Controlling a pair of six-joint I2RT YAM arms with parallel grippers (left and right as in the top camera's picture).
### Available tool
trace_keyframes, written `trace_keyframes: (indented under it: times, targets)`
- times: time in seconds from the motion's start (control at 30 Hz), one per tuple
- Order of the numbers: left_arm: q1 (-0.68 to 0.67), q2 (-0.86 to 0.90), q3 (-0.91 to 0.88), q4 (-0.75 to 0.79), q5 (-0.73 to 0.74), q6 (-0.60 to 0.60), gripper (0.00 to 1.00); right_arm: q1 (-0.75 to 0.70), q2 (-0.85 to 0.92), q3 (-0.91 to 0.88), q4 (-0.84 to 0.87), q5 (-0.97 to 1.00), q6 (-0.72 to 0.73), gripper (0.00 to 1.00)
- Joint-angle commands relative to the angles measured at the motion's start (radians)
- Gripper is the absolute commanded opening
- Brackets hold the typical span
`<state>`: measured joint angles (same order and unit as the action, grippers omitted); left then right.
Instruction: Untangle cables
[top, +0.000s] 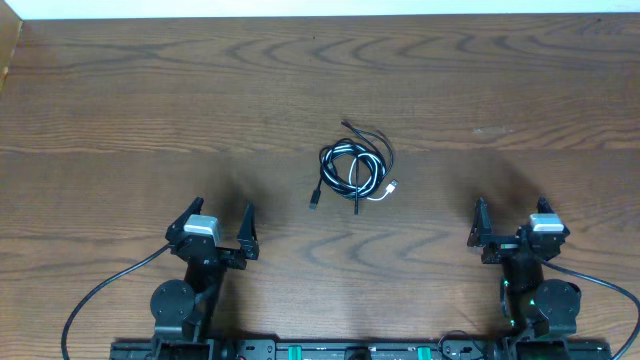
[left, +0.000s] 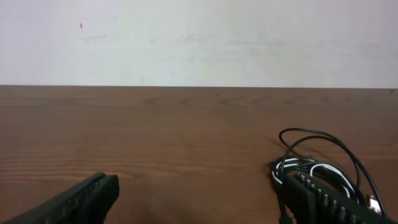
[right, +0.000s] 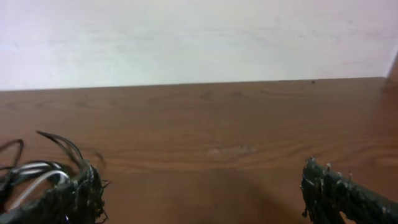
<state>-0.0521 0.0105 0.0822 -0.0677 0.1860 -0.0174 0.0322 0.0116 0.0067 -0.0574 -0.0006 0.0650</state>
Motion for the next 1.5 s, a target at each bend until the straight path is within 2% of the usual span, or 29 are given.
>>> trace_keyframes:
  times: [0.0, 0.07, 0.13, 0.2, 0.3, 0.4, 0.5, 0.73, 0.87, 0.97, 1.03, 1.1, 1.17, 1.23, 1.33, 1.47]
  targets:
    - [0.006, 0.000, 0.029, 0.002, 0.016, -0.032, 0.90, 0.007, -0.006, -0.001, 0.024, -0.136, 0.146, 0.99]
    - [0.006, 0.000, 0.029, 0.002, 0.016, -0.049, 0.91, 0.007, -0.006, -0.001, 0.024, -0.234, 0.347, 0.99]
    - [0.006, 0.000, 0.029, 0.002, 0.016, -0.072, 0.90, 0.007, -0.005, -0.001, 0.007, -0.378, 0.615, 0.99]
    - [0.006, 0.000, 0.029, 0.002, 0.016, -0.093, 0.90, 0.008, -0.002, -0.001, 0.013, -0.485, 0.726, 0.99]
    - [0.006, 0.000, 0.029, 0.002, 0.017, -0.137, 0.91, 0.009, -0.002, -0.001, 0.040, -0.480, 0.837, 0.99]
    - [0.006, 0.000, 0.029, 0.002, 0.017, -0.154, 0.90, 0.008, -0.002, 0.001, 0.149, -0.505, 0.708, 0.99]
    - [0.006, 0.000, 0.029, 0.002, 0.017, -0.154, 0.90, 0.008, 0.005, 0.051, 0.123, -0.509, 0.636, 0.99]
    - [0.006, 0.000, 0.029, 0.001, 0.016, -0.153, 0.90, 0.009, 0.172, 0.388, -0.256, -0.389, 0.419, 0.99]
    - [0.006, 0.000, 0.029, 0.000, 0.016, -0.153, 0.90, 0.009, 0.345, 0.585, -0.470, -0.366, 0.385, 0.99]
    - [0.006, 0.000, 0.029, -0.004, 0.016, -0.153, 0.91, 0.009, 0.476, 0.697, -0.581, -0.467, 0.381, 0.99]
    - [0.006, 0.000, 0.029, -0.007, 0.016, -0.153, 0.91, 0.009, 0.544, 0.735, -0.586, -0.619, 0.382, 0.99]
    - [0.006, 0.000, 0.029, -0.010, 0.016, -0.153, 0.91, 0.009, 0.600, 0.747, -0.517, -0.824, 0.383, 0.99]
    - [0.006, 0.000, 0.029, -0.011, 0.016, -0.153, 0.90, 0.009, 0.640, 0.747, -0.448, -0.940, 0.382, 0.99]
    - [0.006, 0.000, 0.029, -0.028, 0.016, -0.153, 0.91, 0.009, 0.673, 0.744, -0.419, -0.916, 0.383, 0.99]
    - [0.006, 0.000, 0.029, -0.093, 0.016, -0.153, 0.90, 0.022, 0.734, 0.743, -0.382, -0.779, 0.390, 0.99]
    - [0.006, 0.000, 0.028, -0.166, 0.016, -0.153, 0.90, 0.084, 0.821, 0.750, -0.410, -0.602, 0.487, 0.99]
